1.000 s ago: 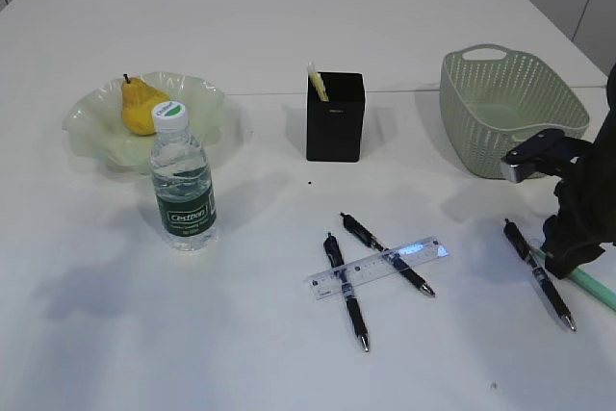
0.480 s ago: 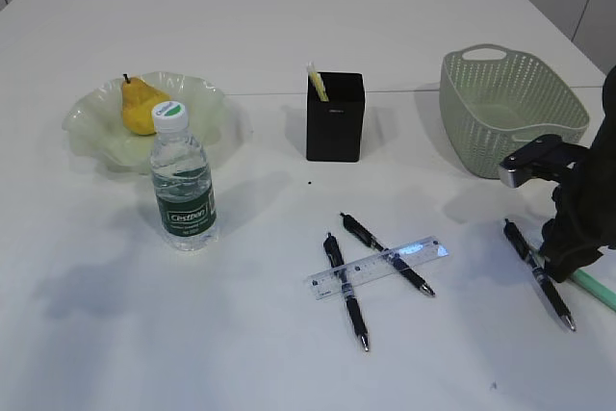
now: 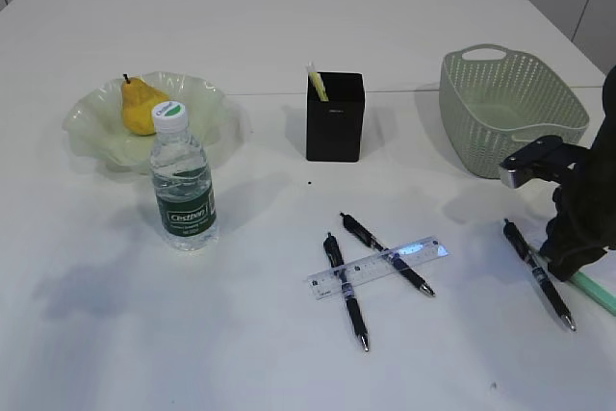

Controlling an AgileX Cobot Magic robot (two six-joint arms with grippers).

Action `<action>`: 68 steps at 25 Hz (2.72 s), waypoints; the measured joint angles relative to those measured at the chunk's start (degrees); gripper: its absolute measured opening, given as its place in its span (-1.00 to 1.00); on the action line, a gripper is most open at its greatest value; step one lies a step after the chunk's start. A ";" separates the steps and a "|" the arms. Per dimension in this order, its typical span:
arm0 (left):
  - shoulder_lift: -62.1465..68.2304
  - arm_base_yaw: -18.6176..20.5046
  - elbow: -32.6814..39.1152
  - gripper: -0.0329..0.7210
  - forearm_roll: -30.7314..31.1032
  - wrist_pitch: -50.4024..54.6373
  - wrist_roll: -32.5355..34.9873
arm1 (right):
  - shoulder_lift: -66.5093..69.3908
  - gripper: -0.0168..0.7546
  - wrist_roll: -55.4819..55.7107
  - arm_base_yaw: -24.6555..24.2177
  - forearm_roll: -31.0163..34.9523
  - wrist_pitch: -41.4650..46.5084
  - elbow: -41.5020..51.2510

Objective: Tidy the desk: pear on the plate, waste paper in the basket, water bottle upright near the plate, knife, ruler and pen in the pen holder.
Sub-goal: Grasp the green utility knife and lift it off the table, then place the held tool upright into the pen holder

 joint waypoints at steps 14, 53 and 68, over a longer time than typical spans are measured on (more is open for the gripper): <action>0.00 0.00 0.00 0.44 0.00 -0.13 0.00 | -12.23 -0.60 -2.59 0.00 12.50 0.37 -0.11; 0.00 0.00 0.00 0.44 0.12 0.61 0.00 | 2.54 -0.60 -38.08 13.28 66.31 -19.76 -28.65; 0.00 0.00 0.00 0.44 0.12 0.28 0.00 | 15.21 -0.60 -66.30 13.28 95.08 -20.24 -36.41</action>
